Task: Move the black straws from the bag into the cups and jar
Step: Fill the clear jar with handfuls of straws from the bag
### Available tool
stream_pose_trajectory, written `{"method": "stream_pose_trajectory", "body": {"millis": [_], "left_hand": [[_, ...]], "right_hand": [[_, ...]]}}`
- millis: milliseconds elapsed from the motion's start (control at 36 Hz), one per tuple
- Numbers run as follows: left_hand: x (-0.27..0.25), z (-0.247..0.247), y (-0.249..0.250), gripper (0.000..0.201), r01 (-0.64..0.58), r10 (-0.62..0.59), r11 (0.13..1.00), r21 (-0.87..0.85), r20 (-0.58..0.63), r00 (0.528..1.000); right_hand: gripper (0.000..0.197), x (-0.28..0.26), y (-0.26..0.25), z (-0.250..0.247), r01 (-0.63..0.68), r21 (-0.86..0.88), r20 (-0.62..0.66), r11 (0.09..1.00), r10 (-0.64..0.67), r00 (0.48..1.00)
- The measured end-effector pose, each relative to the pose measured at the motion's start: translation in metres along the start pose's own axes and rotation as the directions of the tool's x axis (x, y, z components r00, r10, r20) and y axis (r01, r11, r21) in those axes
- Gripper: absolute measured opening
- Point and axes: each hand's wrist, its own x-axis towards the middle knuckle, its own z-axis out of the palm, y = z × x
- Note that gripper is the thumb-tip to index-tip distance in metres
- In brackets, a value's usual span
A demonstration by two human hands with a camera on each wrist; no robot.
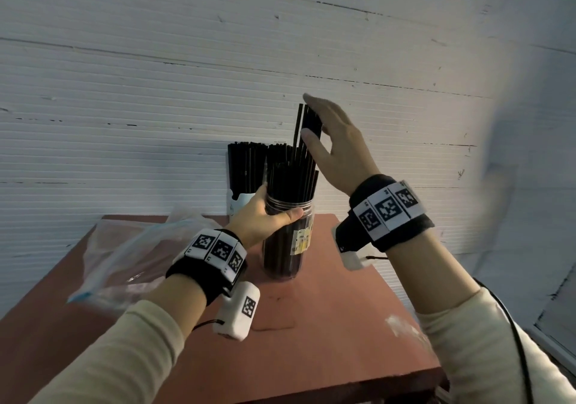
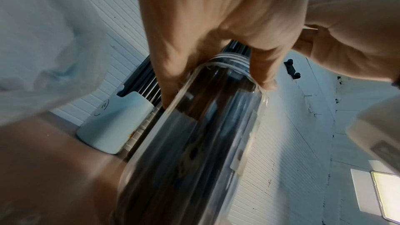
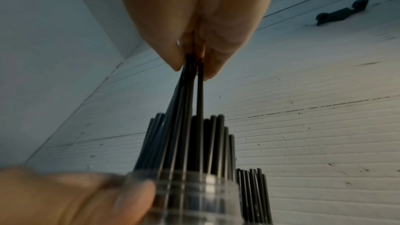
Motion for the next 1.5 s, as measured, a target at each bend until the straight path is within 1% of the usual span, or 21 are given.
{"method": "stream_pose_trajectory", "body": {"millis": [139,222,306,361,472,500,555,583,667,778,833,889,972,1111,1139,1194,1250,1305,1361,1444,1500], "left_hand": [[0.000,0.003,-0.004,0.071,0.003,-0.001,1.000,0.027,-0.046,0.999],[-0.002,0.004,-0.003,0.077,0.002,0.000,1.000,0.025,-0.082,0.997],[-0.001,0.004,-0.005,0.080,0.012,-0.010,1.000,0.027,-0.076,0.997],[-0.003,0.005,-0.005,0.078,0.022,-0.021,1.000,0.020,-0.072,0.997],[-0.006,0.006,-0.003,0.066,0.014,-0.015,1.000,-0.011,-0.069,0.998],[-0.006,0.006,-0.002,0.069,0.005,-0.004,1.000,0.006,-0.086,0.996],[-0.002,0.006,-0.007,0.089,0.009,-0.001,0.998,0.065,-0.115,0.993],[0.000,0.006,-0.009,0.094,0.016,-0.005,0.995,0.095,-0.114,0.993],[0.002,0.004,-0.010,0.096,0.017,-0.005,0.993,0.120,-0.100,0.995],[-0.005,0.002,0.000,0.079,0.008,0.003,0.989,0.145,-0.076,0.997],[-0.005,0.001,0.001,0.072,0.018,-0.008,0.990,0.139,-0.070,0.997],[-0.006,0.000,0.002,0.071,0.007,0.003,0.990,0.139,-0.066,0.998],[-0.005,-0.001,0.001,0.060,0.005,0.002,0.991,0.134,-0.055,0.998],[-0.005,-0.001,0.000,0.059,-0.001,0.005,0.995,0.104,-0.042,0.999],[-0.005,-0.002,0.000,0.054,-0.004,0.007,0.996,0.088,-0.030,1.000],[-0.006,-0.003,0.000,0.037,-0.021,0.021,0.998,0.053,0.001,1.000],[-0.005,-0.005,0.000,0.030,-0.030,0.028,0.999,0.031,0.045,0.999],[-0.004,-0.007,-0.001,0.033,-0.021,0.020,1.000,0.011,0.067,0.998],[-0.005,-0.009,-0.002,0.040,-0.010,0.011,1.000,-0.008,0.056,0.998],[-0.003,-0.009,-0.005,0.060,0.000,0.000,1.000,-0.026,0.035,0.999],[-0.003,-0.010,-0.006,0.061,-0.009,0.010,0.999,-0.034,0.022,1.000]], "right_hand": [[0.040,-0.016,0.000,0.013,0.029,-0.023,-0.008,0.999,-0.029,1.000],[0.039,-0.026,0.001,0.019,0.011,-0.023,-0.005,1.000,-0.011,1.000],[0.037,-0.036,0.003,0.024,-0.003,-0.027,0.006,1.000,0.003,1.000],[0.035,-0.044,0.004,0.030,-0.010,-0.031,0.024,0.999,0.011,1.000],[0.037,-0.059,0.001,0.038,-0.053,-0.037,0.060,0.998,0.055,0.997],[0.039,-0.060,0.000,0.038,-0.064,-0.050,0.073,0.997,0.067,0.995],[0.041,-0.058,-0.003,0.035,-0.074,-0.089,0.096,0.993,0.083,0.992],[0.044,-0.056,-0.005,0.034,-0.071,-0.095,0.107,0.993,0.081,0.991],[0.051,-0.051,-0.011,0.032,-0.047,-0.087,0.150,0.995,0.060,0.987],[0.049,-0.052,-0.012,0.038,-0.046,-0.136,0.197,0.990,0.073,0.978],[0.049,-0.057,-0.010,0.042,-0.050,-0.137,0.182,0.989,0.075,0.980],[0.047,-0.060,-0.008,0.044,-0.056,-0.137,0.157,0.989,0.078,0.985],[0.047,-0.063,-0.006,0.045,-0.047,-0.136,0.146,0.990,0.067,0.987],[0.045,-0.066,-0.006,0.043,-0.021,-0.142,0.127,0.990,0.039,0.991],[0.045,-0.067,-0.006,0.041,-0.017,-0.143,0.124,0.990,0.035,0.992],[0.046,-0.067,-0.008,0.038,-0.020,-0.126,0.135,0.992,0.037,0.990],[0.049,-0.065,-0.010,0.034,-0.032,-0.095,0.162,0.995,0.047,0.986],[0.053,-0.063,-0.010,0.031,-0.022,-0.097,0.192,0.995,0.040,0.981],[0.054,-0.060,-0.007,0.030,0.008,-0.158,0.208,0.987,0.025,0.978],[0.053,-0.060,0.001,0.030,-0.035,-0.158,0.215,0.987,0.069,0.974],[0.051,-0.061,0.004,0.031,-0.050,-0.131,0.213,0.990,0.077,0.974]]}}
